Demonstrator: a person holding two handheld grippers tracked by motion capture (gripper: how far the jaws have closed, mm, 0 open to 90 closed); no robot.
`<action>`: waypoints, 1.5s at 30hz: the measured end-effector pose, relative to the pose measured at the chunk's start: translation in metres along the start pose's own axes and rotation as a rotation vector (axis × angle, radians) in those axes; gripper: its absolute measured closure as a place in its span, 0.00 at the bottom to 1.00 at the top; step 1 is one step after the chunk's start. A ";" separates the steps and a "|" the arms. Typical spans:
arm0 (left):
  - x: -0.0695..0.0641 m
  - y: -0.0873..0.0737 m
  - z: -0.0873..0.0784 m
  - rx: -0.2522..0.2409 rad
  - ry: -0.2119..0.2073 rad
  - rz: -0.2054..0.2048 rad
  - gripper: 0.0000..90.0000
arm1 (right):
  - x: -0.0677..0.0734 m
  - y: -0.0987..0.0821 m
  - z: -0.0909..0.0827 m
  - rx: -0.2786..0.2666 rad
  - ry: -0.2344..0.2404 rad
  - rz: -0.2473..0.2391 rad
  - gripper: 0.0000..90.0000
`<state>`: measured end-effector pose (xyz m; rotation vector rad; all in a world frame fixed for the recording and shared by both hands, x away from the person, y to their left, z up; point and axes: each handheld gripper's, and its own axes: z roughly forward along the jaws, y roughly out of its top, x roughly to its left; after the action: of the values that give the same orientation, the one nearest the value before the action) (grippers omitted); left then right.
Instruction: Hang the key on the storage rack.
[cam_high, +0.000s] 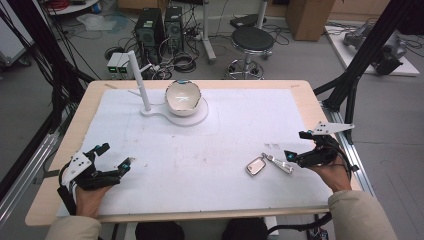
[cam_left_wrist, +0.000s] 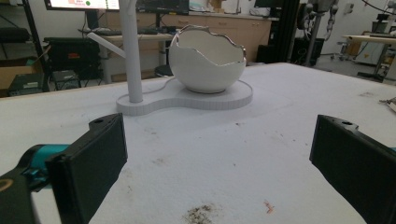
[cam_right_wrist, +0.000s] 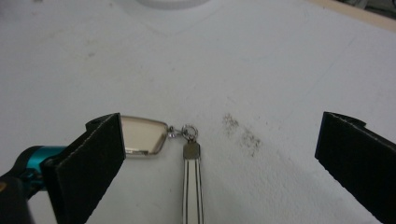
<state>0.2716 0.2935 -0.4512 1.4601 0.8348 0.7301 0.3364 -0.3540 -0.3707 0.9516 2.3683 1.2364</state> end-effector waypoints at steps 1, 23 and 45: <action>0.000 0.000 0.000 0.000 0.000 -0.001 0.05 | 0.000 -0.001 0.000 0.021 -0.001 -0.004 0.01; 0.000 0.000 0.000 0.006 -0.003 0.003 0.05 | 0.001 -0.012 0.027 0.382 0.027 -0.071 0.06; 0.000 0.000 0.000 0.003 -0.005 0.008 0.05 | 0.000 -0.018 0.036 0.510 0.098 -0.054 0.53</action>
<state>0.2713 0.2931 -0.4511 1.4680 0.8268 0.7312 0.3478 -0.3393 -0.4064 0.9707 2.8348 0.6774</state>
